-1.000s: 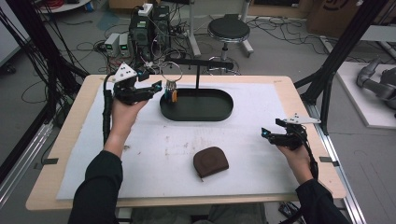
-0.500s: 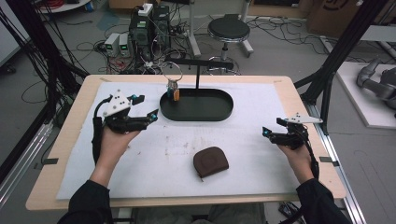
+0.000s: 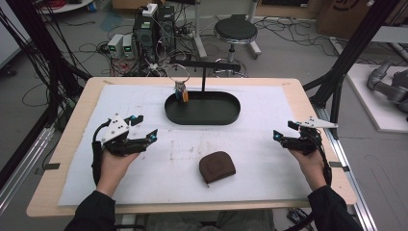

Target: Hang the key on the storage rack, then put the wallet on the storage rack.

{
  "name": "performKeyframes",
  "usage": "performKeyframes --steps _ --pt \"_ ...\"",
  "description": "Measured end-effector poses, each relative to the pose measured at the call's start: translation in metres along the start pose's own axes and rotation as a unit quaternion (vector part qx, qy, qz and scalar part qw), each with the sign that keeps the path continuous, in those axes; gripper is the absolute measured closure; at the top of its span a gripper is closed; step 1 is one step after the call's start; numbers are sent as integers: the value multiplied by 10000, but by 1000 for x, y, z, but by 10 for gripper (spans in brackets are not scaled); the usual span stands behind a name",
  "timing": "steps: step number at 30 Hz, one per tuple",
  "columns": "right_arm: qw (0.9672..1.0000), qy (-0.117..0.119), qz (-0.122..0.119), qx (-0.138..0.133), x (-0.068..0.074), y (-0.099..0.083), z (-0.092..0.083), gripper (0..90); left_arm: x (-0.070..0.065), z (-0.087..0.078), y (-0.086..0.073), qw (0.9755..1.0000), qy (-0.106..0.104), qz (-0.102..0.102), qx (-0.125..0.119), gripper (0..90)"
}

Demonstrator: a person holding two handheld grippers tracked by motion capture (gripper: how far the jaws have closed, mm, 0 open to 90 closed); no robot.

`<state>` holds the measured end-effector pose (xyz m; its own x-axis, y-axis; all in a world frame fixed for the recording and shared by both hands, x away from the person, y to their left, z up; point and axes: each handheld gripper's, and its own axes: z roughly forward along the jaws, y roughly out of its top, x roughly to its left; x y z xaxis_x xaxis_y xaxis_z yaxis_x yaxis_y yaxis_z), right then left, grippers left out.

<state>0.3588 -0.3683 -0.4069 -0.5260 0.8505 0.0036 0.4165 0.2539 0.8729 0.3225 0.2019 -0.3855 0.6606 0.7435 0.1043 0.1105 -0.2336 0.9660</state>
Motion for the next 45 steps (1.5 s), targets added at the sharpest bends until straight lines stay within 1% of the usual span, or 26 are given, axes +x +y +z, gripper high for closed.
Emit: performKeyframes --steps 2,4,6,10,12,16,21,24,28,29,31,34,36,39,41,44,45 --pt "10000 3 -29 -19 0 0 -1 216 1 1 -2 9999 47 41 80 280" --pt "10000 16 -8 -23 1 0 -2 216 1 1 -3 9999 83 57 122 280" --pt "10000 27 -65 -24 2 0 -2 216 0 1 -4 9998 114 93 141 280" --pt "9999 47 -143 -15 7 0 -3 216 -1 0 -3 9998 147 134 97 280" --pt "9999 73 -114 -42 8 1 -3 216 -1 1 -3 9997 155 140 90 280" --pt "9999 105 -102 12 10 1 0 216 1 0 -5 9994 236 215 158 281" --pt "9998 163 -135 -25 15 3 2 216 3 0 -7 9992 268 237 198 286" --pt "9995 239 -184 27 19 3 8 216 4 -2 -6 9990 330 249 182 286" --pt "9988 396 -264 72 29 3 11 221 3 -6 -5 9988 374 277 131 287" --pt "9985 445 -302 72 31 3 12 247 4 -6 -5 9987 381 292 139 287" --pt "9979 567 -311 75 36 3 14 255 4 -7 -5 9987 392 294 157 288" --pt "9966 738 -329 137 44 4 20 260 6 -7 -6 9987 394 271 164 288" --pt "9958 821 -372 179 49 4 23 285 7 -7 -7 9988 387 248 167 288" --pt "9935 984 -517 232 57 5 27 331 7 -5 -8 9988 365 255 217 290" --pt "9914 1119 -627 262 65 5 30 354 6 -4 -8 9986 358 293 257 293" --pt "9878 1357 -681 350 74 6 34 379 4 -4 -7 9986 356 305 251 295" --pt "9867 1447 -650 362 78 6 35 391 3 -4 -7 9985 352 319 260 295"
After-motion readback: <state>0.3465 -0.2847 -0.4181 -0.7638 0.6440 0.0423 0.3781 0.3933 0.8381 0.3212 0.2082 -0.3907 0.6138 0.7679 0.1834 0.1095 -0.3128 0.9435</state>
